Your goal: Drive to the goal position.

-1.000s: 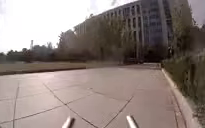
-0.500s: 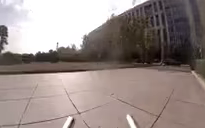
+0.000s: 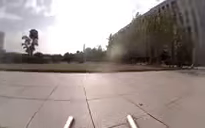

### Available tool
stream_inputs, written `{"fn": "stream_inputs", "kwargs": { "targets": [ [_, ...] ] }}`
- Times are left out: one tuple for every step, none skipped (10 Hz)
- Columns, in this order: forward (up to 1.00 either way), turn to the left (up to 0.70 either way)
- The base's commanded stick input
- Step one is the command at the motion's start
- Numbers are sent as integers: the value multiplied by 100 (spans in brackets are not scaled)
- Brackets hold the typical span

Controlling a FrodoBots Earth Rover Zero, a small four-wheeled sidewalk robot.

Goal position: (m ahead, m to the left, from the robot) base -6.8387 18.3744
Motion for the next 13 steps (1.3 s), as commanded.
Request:
{"fn": "stream_inputs", "kwargs": {
  "targets": [
    [70, 35],
    [70, 35],
    [70, 35],
    [70, 35],
    [63, 39],
    [19, 61],
    [0, 70],
    [0, 70],
    [0, 70],
    [0, 70],
    [0, 70],
    [0, 70],
    [0, 70]
  ]
}}
